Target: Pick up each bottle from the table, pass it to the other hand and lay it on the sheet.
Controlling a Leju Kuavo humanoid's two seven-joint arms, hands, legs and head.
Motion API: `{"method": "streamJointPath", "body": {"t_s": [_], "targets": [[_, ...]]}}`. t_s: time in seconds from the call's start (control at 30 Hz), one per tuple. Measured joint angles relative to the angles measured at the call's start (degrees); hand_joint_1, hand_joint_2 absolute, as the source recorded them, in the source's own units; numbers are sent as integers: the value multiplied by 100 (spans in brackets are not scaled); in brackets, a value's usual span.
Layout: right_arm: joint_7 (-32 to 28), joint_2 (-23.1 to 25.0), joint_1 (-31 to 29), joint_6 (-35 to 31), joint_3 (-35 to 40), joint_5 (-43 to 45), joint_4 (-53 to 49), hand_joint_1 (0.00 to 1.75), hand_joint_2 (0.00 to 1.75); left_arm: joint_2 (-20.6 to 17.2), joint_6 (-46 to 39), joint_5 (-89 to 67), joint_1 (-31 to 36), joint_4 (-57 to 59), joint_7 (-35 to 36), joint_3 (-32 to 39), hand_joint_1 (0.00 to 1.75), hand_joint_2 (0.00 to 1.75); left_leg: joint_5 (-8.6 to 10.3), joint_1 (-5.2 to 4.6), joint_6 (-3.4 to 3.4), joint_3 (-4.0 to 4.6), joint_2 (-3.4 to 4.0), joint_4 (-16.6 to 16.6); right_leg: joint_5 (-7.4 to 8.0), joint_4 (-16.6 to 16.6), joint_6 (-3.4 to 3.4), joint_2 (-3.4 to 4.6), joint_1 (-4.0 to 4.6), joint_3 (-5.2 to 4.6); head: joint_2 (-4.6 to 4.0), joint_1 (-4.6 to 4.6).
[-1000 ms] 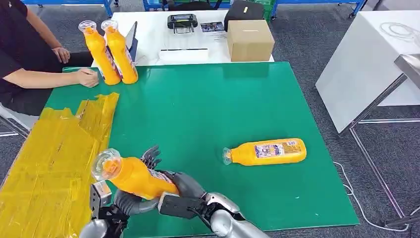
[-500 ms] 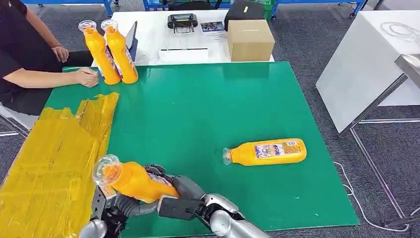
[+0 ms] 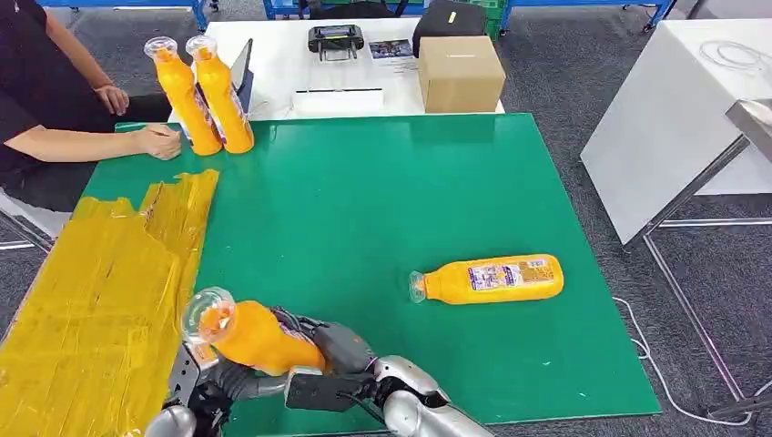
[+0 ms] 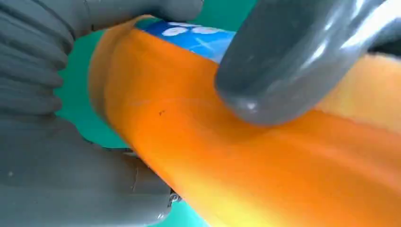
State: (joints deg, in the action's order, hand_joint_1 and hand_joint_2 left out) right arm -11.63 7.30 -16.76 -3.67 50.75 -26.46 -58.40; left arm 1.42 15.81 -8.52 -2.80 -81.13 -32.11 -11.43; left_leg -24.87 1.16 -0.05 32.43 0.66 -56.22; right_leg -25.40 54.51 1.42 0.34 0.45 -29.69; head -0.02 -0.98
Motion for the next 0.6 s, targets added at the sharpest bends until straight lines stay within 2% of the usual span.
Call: {"method": "streamJointPath", "body": {"t_s": [0.13,0.3,0.4,0.43,0.6], "targets": [[66,-261,132,-24,-276,-165,-467,0,0,7,-432,-452,-6,-239,15,316,175,175,0,-1,0,0,0,-1,0,-1,0,0,-3,0,0,-2],[27,-965,507,-20,-1057,-138,-1505,0,0,-54,-1764,-1869,-3,-470,28,987,175,175,2,-2,2,1,-13,-2,0,-1,0,-13,-5,3,0,2],[-122,-1420,813,172,-1667,-14,-2205,0,0,-161,-2902,-3441,5,-488,344,1383,175,175,1,-11,3,2,-12,-2,0,-1,0,-14,-12,0,0,0],[-174,-1582,919,251,-1883,54,-2441,0,175,-205,-3323,-4110,10,-475,532,1497,175,175,1,-12,3,3,-12,-2,0,-1,1,-15,-13,-1,0,2],[-304,-2149,1181,638,-2685,306,-3205,0,175,-581,-4237,-6636,176,125,1758,1797,175,175,1,-13,3,4,-11,-2,0,-1,1,-14,-13,-2,0,0]]}}
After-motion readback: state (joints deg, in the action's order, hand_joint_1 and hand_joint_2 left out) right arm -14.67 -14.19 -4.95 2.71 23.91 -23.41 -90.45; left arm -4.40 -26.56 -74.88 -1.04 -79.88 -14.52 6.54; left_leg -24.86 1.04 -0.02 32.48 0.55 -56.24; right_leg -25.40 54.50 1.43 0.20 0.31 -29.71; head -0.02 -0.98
